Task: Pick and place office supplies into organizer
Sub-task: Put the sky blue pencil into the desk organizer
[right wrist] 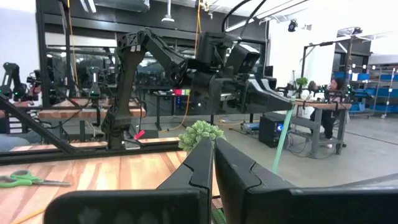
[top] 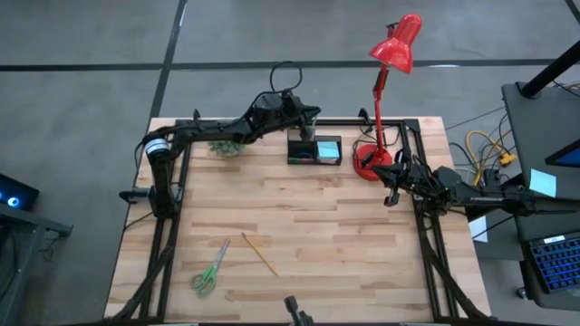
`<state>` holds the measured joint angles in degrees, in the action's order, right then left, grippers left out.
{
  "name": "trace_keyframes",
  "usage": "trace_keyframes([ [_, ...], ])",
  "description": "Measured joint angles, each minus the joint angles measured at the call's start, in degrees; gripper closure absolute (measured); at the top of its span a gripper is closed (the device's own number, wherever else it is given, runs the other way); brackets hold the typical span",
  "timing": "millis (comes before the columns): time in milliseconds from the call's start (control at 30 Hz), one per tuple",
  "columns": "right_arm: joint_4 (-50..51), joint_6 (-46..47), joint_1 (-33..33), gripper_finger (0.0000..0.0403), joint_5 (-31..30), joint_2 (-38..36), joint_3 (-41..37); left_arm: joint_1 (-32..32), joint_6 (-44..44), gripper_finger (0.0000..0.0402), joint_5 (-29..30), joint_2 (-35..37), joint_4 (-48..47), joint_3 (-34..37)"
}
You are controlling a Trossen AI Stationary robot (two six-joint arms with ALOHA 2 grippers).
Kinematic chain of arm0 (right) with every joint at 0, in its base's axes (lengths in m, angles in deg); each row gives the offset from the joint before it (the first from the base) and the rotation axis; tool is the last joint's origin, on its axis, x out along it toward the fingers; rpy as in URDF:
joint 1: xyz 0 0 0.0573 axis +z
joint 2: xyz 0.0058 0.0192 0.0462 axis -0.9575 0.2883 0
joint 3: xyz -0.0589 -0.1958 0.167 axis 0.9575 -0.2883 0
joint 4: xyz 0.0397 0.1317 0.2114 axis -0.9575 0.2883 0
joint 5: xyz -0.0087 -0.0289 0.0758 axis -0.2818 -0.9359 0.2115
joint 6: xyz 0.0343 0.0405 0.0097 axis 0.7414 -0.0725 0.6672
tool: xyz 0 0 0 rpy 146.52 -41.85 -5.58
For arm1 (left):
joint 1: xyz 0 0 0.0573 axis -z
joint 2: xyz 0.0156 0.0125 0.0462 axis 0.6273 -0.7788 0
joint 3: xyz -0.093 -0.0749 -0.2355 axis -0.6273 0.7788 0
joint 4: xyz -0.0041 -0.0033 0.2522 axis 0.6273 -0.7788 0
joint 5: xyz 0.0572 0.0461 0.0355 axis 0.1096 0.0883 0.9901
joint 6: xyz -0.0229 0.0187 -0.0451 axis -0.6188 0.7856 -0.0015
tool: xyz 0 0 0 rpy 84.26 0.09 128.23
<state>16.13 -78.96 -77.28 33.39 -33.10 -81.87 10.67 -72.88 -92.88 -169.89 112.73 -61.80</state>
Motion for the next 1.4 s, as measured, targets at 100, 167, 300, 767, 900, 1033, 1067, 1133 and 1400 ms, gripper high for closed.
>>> trace_keyframes([
  [100, 0.0, 0.0, 0.0, 0.0394, 0.0, 0.0, 0.0, 0.0, 0.0, 0.0394, 0.0, 0.0, 2.9, 1.7],
  [167, 0.0, 0.0, 0.0, 0.0394, 0.0, 0.0, 0.0, -0.1, -0.1, 0.0394, 0.1, 0.0, 4.0, 2.2],
  [300, 0.0, 0.0, 0.0, 0.0394, 0.0, 0.0, 0.0, -0.2, -1.6, 0.0394, 0.2, 0.0, 7.7, 4.1],
  [767, 0.0, 0.1, 0.0, 0.0394, 0.0, 0.0, 0.0, -0.7, -3.0, 0.0394, 0.6, 0.1, 11.6, 6.4],
  [900, 0.0, 0.1, 0.0, 0.0394, 0.0, 0.0, 0.0, -0.7, -3.0, 0.0394, 0.6, 0.1, 11.4, 7.2],
  [1033, -0.1, 0.1, 0.0, 0.0394, 0.0, 0.0, 0.0, -1.0, -3.0, 0.0394, 0.7, 0.1, 12.4, 8.7],
  [1067, -0.1, 0.0, 0.0, 0.0394, 0.0, 0.0, 0.0, -1.1, -3.0, 0.0394, 0.7, 0.1, 13.0, 9.1],
  [1133, -0.1, 0.0, 0.0, 0.0394, 0.0, 0.0, 0.0, -1.1, -3.0, 0.0394, 0.8, 0.1, 13.3, 9.6],
  [1400, -0.2, 0.6, 0.0, 0.0394, 0.0, 0.0, 0.0, -1.1, -3.0, 0.0394, 0.8, 0.1, 13.4, 9.9],
])
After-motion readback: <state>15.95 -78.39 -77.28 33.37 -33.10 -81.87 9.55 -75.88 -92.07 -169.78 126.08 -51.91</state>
